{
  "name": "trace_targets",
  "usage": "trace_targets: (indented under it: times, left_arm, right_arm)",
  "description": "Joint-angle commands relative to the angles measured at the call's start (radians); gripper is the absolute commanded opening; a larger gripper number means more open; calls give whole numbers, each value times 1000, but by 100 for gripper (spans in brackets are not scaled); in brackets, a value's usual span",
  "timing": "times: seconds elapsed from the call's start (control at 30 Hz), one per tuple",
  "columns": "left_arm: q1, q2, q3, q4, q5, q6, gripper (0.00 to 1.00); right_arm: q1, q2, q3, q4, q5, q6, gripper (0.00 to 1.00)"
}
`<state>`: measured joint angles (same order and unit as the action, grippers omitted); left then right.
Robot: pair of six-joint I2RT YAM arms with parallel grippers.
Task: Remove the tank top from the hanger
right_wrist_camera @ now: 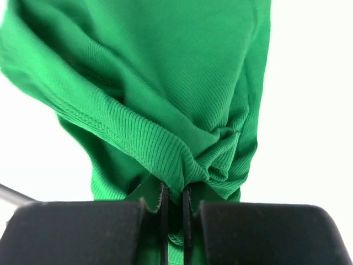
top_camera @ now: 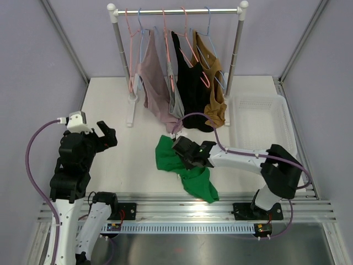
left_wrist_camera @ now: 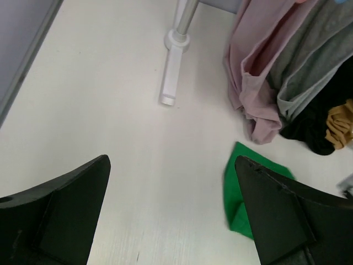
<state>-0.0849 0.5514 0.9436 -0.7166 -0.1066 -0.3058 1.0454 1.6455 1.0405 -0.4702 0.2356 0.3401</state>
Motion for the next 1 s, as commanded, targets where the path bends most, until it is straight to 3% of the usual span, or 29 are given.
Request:
trace_targets:
  times: [0.0,0.3,0.43,0.5,0.77,0.97]
  left_arm:
    - [4,-41,-55,81,-84,25,99]
    - [4,-42,-83,86,-38,28,99]
    - [4,-57,-89,89,-33,28,99]
    - [4,-59,-91,91,-31,28,99]
    - [4,-62,-92,92,-16,30,99]
    - [-1,-65,-91,88,-11,33,99]
  right_arm:
    - [4,-186,82,-86,169,-19,0]
    - [-31,-383,366,-414,436,-41,0]
    - [-126,-421,493,-508,508,-81,0]
    - [-237,-434,544,-530,499,-107,0]
    - [-576,-408,582,-457,398,-202,0]
    - [-787,-317,535,-228,315,-274,0]
